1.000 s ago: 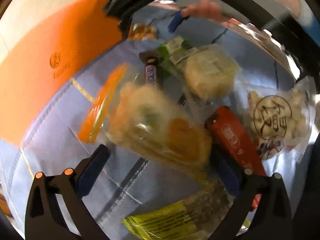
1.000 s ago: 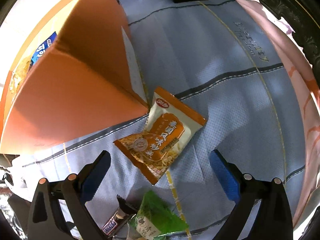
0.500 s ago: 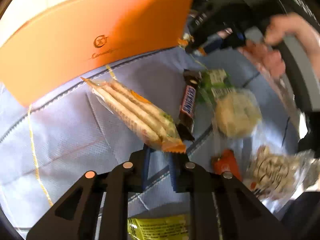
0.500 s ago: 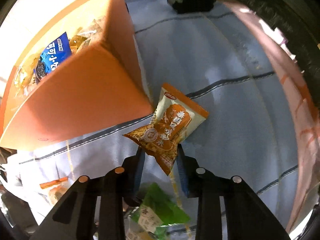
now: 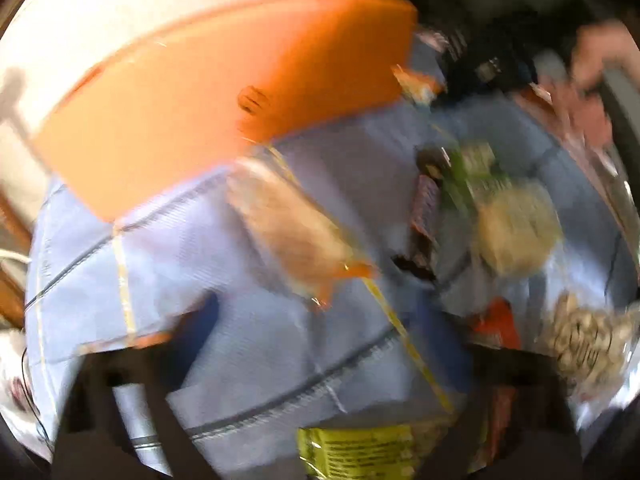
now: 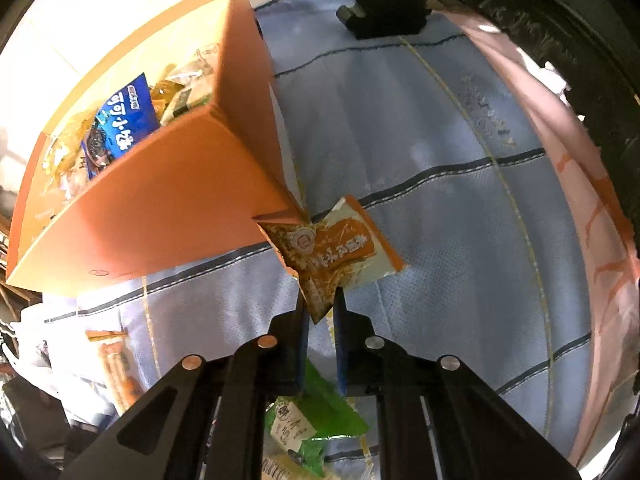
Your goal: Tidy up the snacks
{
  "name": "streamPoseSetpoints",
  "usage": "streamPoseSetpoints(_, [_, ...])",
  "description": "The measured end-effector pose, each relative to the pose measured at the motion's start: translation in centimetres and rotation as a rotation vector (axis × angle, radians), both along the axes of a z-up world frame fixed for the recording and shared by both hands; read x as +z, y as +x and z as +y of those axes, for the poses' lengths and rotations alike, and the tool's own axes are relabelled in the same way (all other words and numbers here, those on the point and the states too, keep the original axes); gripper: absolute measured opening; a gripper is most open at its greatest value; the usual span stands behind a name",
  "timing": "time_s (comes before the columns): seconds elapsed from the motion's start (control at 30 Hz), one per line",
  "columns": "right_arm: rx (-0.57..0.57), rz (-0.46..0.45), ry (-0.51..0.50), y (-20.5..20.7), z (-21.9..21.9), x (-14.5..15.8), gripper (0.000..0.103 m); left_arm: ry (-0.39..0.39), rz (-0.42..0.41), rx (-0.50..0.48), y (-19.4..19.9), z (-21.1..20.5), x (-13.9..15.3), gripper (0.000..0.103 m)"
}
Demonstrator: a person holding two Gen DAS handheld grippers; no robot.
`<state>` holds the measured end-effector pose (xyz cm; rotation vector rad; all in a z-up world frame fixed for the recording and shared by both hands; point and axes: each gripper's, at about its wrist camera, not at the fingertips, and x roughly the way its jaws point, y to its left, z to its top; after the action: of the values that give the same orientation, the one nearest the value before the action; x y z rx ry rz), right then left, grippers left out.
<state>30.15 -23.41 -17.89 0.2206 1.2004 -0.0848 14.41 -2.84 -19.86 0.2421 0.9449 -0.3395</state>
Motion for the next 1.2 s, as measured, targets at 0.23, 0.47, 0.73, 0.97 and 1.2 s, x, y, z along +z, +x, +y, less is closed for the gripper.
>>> streamPoseSetpoints(0.23, [0.017,0.028,-0.030,0.9,0.9,-1.9,0.065,0.034,0.035,0.071,2.3,0.7,-0.7,0.099])
streamPoseSetpoints(0.47, [0.038,0.002,-0.016,2.4,1.3,-2.9,0.093,0.059,-0.002,0.052,5.7,-2.2,-0.4,0.099])
streamPoseSetpoints(0.73, [0.036,-0.036,-0.151,2.8,1.8,-2.6,0.042,-0.004,0.074,0.054,8.8,-3.1,-1.6,0.059])
streamPoseSetpoints(0.97, [0.045,-0.046,-0.167,1.1,0.6,-2.3,0.011,0.066,0.059,0.122,9.5,-4.3,-0.1,0.035])
streamPoseSetpoints(1.2, [0.048,-0.046,-0.101,-0.5,-0.1,-1.5,0.011,0.029,-0.019,0.149,9.2,-4.7,2.8,0.035])
